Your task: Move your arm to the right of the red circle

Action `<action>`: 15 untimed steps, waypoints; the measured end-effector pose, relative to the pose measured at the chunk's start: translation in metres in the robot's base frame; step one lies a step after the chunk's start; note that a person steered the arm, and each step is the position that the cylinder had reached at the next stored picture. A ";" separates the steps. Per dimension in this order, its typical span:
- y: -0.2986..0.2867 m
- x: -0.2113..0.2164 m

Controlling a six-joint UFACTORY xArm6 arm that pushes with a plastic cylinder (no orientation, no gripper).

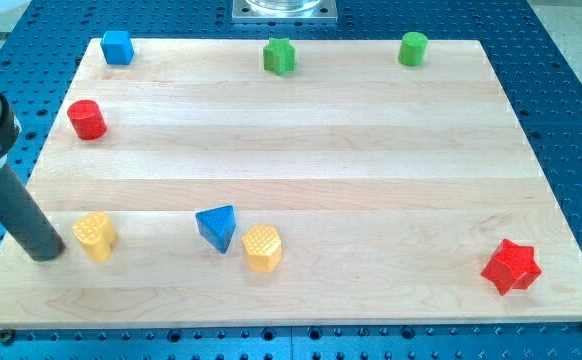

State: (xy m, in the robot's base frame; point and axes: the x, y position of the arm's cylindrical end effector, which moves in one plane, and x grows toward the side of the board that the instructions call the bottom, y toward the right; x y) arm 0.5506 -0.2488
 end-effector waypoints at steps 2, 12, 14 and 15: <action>0.002 0.000; 0.033 -0.045; 0.035 -0.046; 0.035 -0.051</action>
State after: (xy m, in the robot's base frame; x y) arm 0.4993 -0.2141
